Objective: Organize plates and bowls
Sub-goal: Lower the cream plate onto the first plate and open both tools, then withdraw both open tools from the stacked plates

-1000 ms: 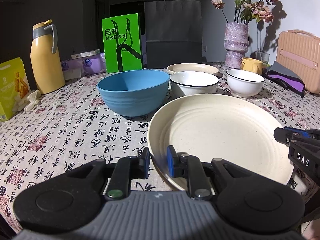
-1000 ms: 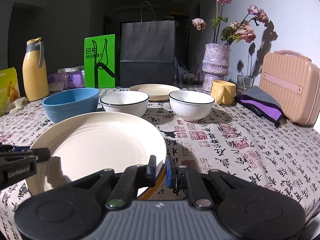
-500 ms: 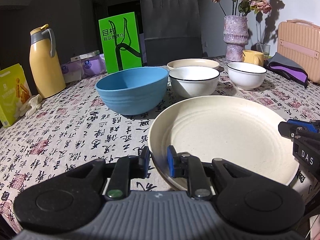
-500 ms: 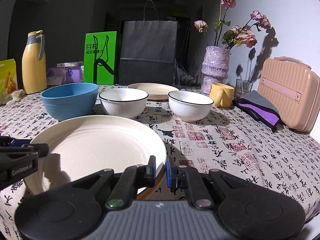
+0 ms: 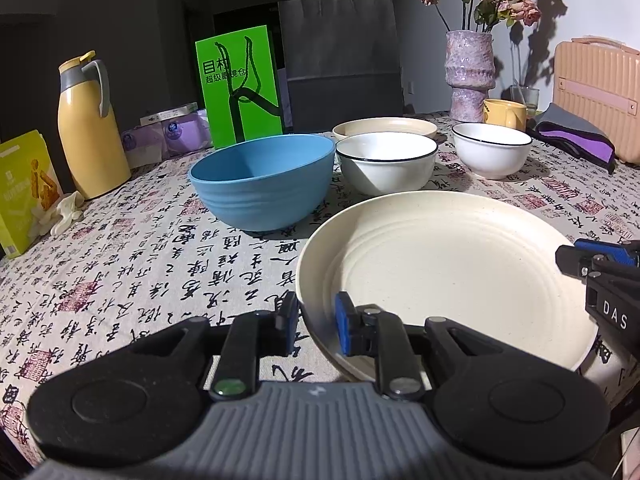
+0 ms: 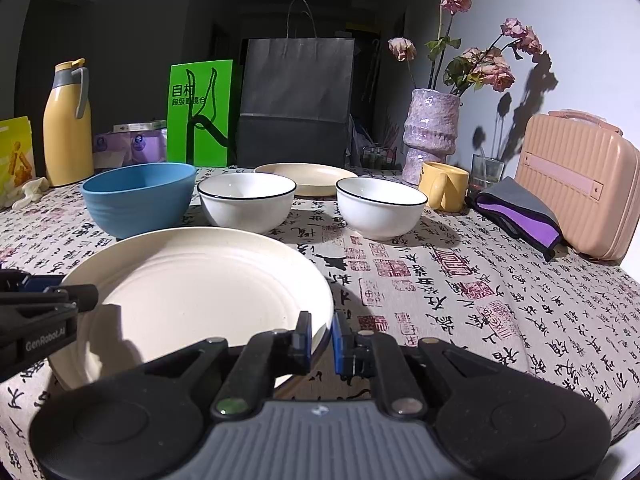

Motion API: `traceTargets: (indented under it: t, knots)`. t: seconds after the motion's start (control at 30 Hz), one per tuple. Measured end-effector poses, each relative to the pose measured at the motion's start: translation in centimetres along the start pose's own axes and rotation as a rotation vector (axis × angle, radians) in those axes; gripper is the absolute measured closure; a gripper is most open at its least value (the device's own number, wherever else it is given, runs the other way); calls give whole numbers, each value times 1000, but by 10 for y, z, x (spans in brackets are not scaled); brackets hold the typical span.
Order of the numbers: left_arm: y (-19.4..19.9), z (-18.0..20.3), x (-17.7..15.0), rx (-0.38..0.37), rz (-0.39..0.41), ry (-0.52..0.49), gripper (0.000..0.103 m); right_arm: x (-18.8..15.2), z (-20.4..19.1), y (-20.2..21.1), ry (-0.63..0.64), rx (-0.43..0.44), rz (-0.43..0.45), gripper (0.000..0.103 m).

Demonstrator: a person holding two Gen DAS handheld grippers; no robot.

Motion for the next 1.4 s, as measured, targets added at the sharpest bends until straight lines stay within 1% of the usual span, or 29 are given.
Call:
traceTargets:
  t: [0.07,0.13,0.2,0.27,0.3,0.33,0.37,0.4,0.43,0.47,0.5,0.53,0.57,0.6,0.63,0.67,0.7,0.73,0.77,0.8,0.83,0.9,1.07,1.2,1.4]
  knots:
    - [0,-2,0,-10,-2,14,82,1,2,-1,-12,10,-1,90]
    - [1,-4,1,-19,-5,29,81,1,5,0,-32,26,1,86]
    - [1,-6,2,-28,-4,46,79,1,7,1,-51,48,7,86]
    - [3,-9,3,-33,1,64,74,2,9,4,-63,58,18,85]
    - [5,-11,4,-35,7,73,70,2,10,5,-69,65,24,85]
    - [7,-13,5,-38,15,83,64,3,10,7,-77,72,31,82]
    - [10,-15,6,-41,24,94,62,3,12,9,-87,87,39,80]
    - [12,-18,7,-41,32,104,59,4,13,11,-95,98,47,73]
    - [15,-20,8,-43,42,114,57,5,13,14,-97,106,58,61]
    - [18,-22,10,-45,52,122,56,7,13,16,-95,111,68,54]
    - [21,-25,11,-43,61,131,54,8,13,18,-92,116,78,43]
    - [23,-27,13,-40,72,140,47,9,13,21,-92,122,90,38]
    - [26,-30,14,-39,84,151,42,11,14,24,-93,126,101,37]
    - [29,-34,16,-40,97,161,36,12,14,26,-94,129,109,33]
    - [32,-37,17,-40,110,171,30,13,15,29,-96,132,116,26]
    - [36,-40,18,-41,124,181,27,14,16,31,-99,134,123,21]
    - [41,-42,19,-44,138,189,21,15,16,34,-103,137,131,15]
    - [45,-44,19,-48,154,196,14,16,17,36,-107,141,138,11]
    - [49,-47,20,-50,169,202,9,17,19,38,-112,145,144,10]
    - [53,-48,20,-51,188,208,0,18,20,39,-117,148,148,7]
    - [58,-51,19,-53,208,213,0,18,21,41,-123,149,149,0]
    - [66,-53,18,-57,224,218,0,19,24,44,-140,149,150,0]
    - [76,-61,9,-70,225,267,0,17,26,50,-178,161,149,0]
    - [83,-65,-3,-83,221,306,0,15,24,59,-180,165,161,0]
    - [95,-65,-13,-107,228,318,0,12,19,73,-165,173,171,0]
Point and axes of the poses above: each gripper's, at about its wrist camera, not at the fingertips, and y roughly against the way its jaws point, z to its right, x to its top, the point moved 2 cm from there along -y, roughly the way its jaws point, and after that the axes turned 3 degrees about z, right-handed, at the moved point
